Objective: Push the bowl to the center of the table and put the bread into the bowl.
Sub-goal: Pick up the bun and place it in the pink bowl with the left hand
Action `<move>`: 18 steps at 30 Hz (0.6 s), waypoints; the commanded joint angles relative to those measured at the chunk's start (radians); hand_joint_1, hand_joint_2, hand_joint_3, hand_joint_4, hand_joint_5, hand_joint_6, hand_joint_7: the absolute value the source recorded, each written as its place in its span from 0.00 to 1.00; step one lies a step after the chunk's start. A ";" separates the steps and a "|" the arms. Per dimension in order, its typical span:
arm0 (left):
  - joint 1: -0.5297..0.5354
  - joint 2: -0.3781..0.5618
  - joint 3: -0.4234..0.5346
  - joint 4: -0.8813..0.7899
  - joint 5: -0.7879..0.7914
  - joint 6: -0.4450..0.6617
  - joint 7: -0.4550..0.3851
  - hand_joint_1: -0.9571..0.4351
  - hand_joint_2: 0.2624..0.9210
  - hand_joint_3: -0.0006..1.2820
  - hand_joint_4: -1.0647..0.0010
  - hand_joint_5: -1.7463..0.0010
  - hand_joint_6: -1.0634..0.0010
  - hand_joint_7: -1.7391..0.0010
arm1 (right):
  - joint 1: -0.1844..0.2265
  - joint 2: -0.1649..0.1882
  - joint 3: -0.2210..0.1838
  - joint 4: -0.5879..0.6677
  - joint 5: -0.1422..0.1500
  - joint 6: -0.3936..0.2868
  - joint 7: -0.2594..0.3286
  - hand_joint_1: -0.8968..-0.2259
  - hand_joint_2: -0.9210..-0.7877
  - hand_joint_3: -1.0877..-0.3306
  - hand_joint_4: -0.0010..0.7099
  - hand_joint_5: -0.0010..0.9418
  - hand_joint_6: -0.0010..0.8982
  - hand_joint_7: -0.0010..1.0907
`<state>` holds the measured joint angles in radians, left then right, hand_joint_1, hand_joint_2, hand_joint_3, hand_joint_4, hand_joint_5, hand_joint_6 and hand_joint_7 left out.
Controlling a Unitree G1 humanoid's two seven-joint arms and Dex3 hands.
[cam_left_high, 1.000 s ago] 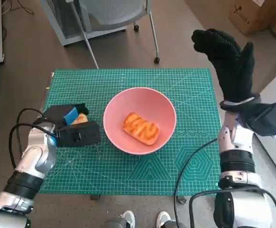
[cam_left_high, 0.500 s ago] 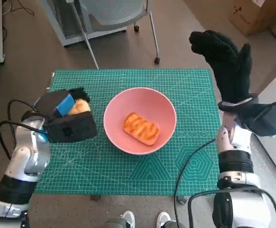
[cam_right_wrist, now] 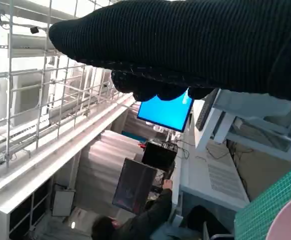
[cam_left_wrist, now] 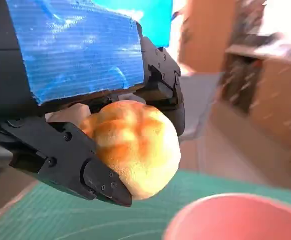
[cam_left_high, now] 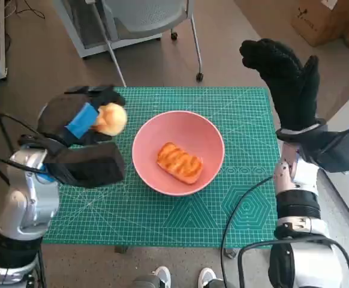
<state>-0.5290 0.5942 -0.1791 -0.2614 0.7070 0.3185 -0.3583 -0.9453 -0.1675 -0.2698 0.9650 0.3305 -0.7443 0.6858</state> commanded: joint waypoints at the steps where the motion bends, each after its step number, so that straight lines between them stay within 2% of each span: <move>1: -0.057 -0.057 -0.061 -0.049 0.037 -0.023 -0.004 0.69 0.98 0.01 0.26 0.42 0.33 0.36 | 0.020 0.011 0.005 0.007 0.004 0.009 0.011 0.45 0.00 0.77 0.34 0.00 0.42 0.01; 11: -0.104 -0.160 -0.162 0.087 0.020 -0.185 0.048 0.69 0.99 0.00 0.26 0.41 0.34 0.36 | 0.037 0.019 0.016 -0.009 -0.005 -0.011 0.010 0.47 0.00 0.75 0.34 0.00 0.40 0.00; 12: -0.108 -0.167 -0.170 0.117 0.018 -0.205 0.054 0.69 0.97 0.00 0.23 0.42 0.31 0.39 | 0.038 0.018 0.016 -0.009 -0.005 -0.012 0.010 0.47 0.00 0.74 0.34 0.00 0.40 0.00; 18: -0.134 -0.203 -0.206 0.253 0.014 -0.250 0.039 0.69 0.97 0.01 0.25 0.36 0.32 0.43 | 0.048 0.013 0.019 -0.010 -0.006 -0.020 0.011 0.50 0.00 0.70 0.34 0.00 0.39 0.00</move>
<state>-0.6405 0.4027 -0.3754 -0.0633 0.7275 0.0800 -0.3138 -0.9259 -0.1531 -0.2568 0.9547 0.3299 -0.7654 0.6868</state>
